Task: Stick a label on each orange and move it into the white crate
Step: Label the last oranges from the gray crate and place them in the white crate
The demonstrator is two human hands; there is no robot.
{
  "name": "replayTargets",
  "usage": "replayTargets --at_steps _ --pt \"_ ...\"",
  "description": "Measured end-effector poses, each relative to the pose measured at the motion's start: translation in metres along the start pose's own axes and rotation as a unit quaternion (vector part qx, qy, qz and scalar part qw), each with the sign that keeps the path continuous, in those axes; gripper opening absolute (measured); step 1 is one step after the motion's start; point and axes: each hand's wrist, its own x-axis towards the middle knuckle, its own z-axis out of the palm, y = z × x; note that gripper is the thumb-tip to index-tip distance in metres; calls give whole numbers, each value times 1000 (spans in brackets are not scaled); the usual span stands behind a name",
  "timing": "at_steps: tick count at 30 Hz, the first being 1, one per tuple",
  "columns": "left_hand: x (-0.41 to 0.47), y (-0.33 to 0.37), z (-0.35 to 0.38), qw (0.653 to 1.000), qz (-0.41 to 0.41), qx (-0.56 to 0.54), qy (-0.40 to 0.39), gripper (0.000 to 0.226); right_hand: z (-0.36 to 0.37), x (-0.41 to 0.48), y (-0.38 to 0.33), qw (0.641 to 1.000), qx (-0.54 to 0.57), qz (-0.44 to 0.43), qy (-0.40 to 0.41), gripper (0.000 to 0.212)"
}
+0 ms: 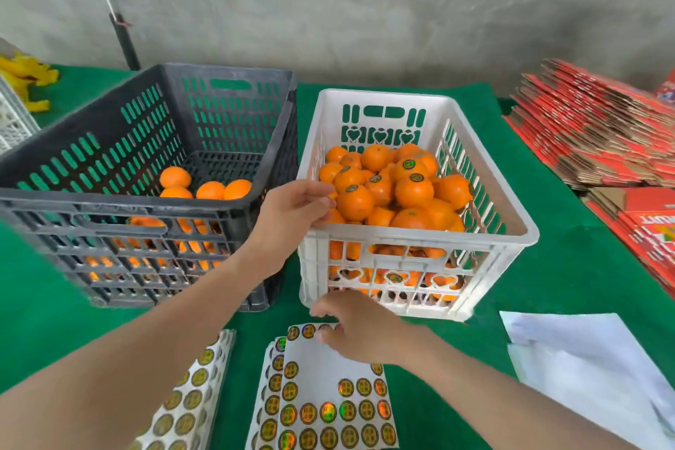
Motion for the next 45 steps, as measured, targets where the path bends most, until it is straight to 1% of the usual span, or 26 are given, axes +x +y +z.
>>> replayTargets --at_steps 1,2,4,6,8,10,11,12,14,16,19,20,23,25,27,29,30,32,33,36,39,41,42,43,44,45 --pt "-5 0 0 1000 7 -7 3 21 16 7 7 998 -17 40 -49 44" --pt "-11 0 0 1000 16 -10 6 22 26 13 13 996 -33 56 -68 51" --pt "-26 -4 -4 1000 25 -6 11 25 41 23 20 993 -70 72 -63 57" --pt "-44 -19 -12 1000 0 6 14 28 54 29 25 993 -80 79 -36 54" --pt "-62 -41 -20 997 -63 39 29 27 59 30 26 994 -71 86 0 49" --pt "-76 -69 -26 982 -164 77 47 23 60 28 24 995 -31 79 55 46" --pt "-82 -81 -28 970 -220 91 44 28 58 27 23 994 -6 72 79 45" --pt "-87 -91 -29 959 -266 91 30 31 54 24 22 993 17 65 97 44" --pt "-94 -103 -30 939 -336 68 -18 13 45 18 20 990 50 49 123 40" --pt "-98 -108 -29 924 -380 33 -26 14 39 9 18 986 50 34 155 36" --pt "-97 -111 -23 918 -396 -8 15 9 50 -1 11 963 -60 -20 261 21" --pt "-96 -110 -20 917 -398 -24 21 8 58 -3 5 962 -81 -14 260 17" --pt "-94 -109 -15 912 -407 -44 22 11 80 -1 -7 974 -71 72 201 28" --pt "-94 -109 -14 908 -416 -37 28 14 86 1 -11 972 -77 89 203 30" --pt "-94 -111 -15 907 -418 -18 38 13 88 -1 -16 972 -70 89 205 27" --pt "-93 -111 -15 908 -418 9 39 11 87 -4 -22 968 -92 65 226 12" --pt "-92 -111 -15 908 -418 19 34 11 88 -6 -23 964 -88 49 246 11" --pt "-91 -112 -13 908 -416 40 17 11 91 -7 -23 959 -66 16 274 24" --pt "-90 -114 -12 909 -412 57 8 11 93 -7 -23 961 -49 7 273 23" --pt "-87 -120 -17 911 -391 123 -39 14 94 -9 -21 965 12 51 256 5" --pt "-84 -128 -27 905 -332 237 -118 19 80 -9 -22 956 56 55 284 7" --pt "-88 -128 -29 879 -293 342 -157 12 65 -8 -30 953 75 38 292 7" --pt "-92 -126 -30 859 -268 402 -170 20 57 -7 -35 952 87 21 293 7" --pt "-96 -126 -32 840 -232 458 -176 36 48 -6 -42 949 97 -2 301 6" --pt "-101 -117 -34 838 -191 484 -167 45 38 -5 -50 942 101 -29 320 6" --pt "-105 -106 -39 851 -130 485 -151 45 25 -2 -59 929 101 -60 351 8"
